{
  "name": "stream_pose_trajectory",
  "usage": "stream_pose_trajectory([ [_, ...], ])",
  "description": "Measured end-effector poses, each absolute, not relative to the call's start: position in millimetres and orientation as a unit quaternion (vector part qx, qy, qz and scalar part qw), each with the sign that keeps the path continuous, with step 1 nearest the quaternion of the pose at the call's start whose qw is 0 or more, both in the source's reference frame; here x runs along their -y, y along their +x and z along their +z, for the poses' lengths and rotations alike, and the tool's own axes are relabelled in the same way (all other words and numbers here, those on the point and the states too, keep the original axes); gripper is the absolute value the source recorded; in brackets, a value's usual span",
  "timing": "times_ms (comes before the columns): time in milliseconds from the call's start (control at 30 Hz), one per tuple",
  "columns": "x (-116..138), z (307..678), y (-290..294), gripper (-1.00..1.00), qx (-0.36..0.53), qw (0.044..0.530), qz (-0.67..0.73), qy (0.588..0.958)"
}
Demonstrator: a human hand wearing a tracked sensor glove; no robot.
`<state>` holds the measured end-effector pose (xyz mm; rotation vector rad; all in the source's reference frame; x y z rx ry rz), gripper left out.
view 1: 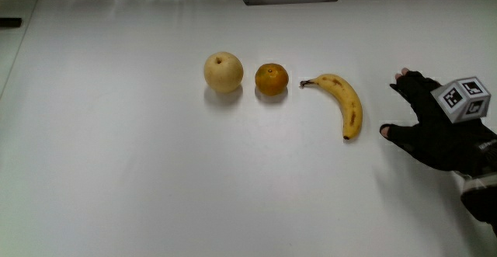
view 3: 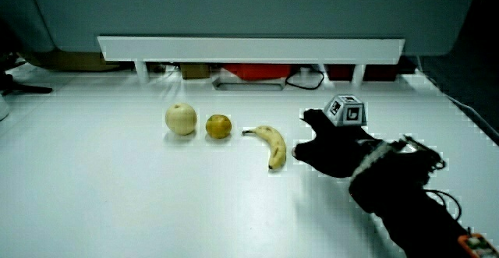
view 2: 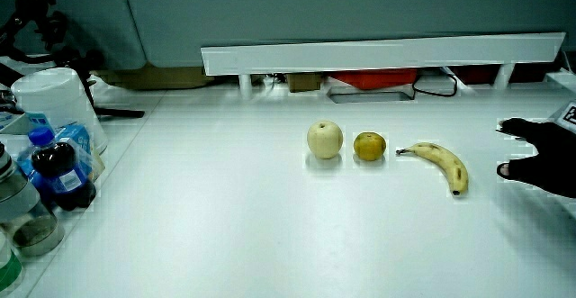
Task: Pick banana
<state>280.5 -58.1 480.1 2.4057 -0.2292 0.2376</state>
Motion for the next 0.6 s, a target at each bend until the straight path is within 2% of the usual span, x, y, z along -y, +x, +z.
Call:
stream_pose_trajectory([
  [33,61.4,485.1,280.8,0.00,0.093,0.333,0.077,0.935],
  [167,73.0,487.2,266.1,0.00,0.063,0.383,0.131,0.912],
  [300,82.6,493.0,251.3,0.00,0.063,0.387,0.126,0.911],
  [367,85.3,489.3,241.8,0.00,0.068,0.350,0.090,0.930],
  [600,93.9,504.0,222.2,0.00,0.062,0.373,0.093,0.921],
])
